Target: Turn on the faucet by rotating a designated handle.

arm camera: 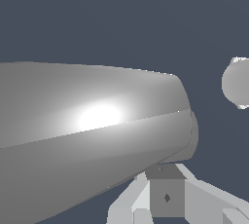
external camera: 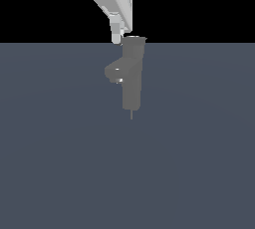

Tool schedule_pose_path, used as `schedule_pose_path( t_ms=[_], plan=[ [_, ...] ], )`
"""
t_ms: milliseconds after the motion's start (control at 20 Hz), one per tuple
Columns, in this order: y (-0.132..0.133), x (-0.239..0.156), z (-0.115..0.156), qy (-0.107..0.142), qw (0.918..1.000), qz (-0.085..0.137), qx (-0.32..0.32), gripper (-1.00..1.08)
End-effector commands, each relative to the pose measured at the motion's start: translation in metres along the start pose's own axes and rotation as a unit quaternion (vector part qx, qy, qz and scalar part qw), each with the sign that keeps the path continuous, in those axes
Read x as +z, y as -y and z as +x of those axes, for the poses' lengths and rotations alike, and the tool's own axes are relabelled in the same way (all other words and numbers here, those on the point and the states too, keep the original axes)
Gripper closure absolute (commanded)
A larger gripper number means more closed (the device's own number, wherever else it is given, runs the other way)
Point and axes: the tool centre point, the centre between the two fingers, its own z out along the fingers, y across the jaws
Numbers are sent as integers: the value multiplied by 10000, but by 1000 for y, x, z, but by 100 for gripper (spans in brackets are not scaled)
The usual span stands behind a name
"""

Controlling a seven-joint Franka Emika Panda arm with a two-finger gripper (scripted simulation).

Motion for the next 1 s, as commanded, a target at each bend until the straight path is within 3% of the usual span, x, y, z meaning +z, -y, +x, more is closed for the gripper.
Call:
schedule_pose_path(
  t_ms=[0,200,250,300,950],
  plan=[
    [5,-3,37,31,9998,43,206,108],
    [3,-4,63,35,9997,51,217,108],
    [3,-4,63,35,9997,51,217,108],
    [1,-1,42,11,10000,24,74,108],
    [37,-2,89,21,9999,38,142,108]
  ],
)
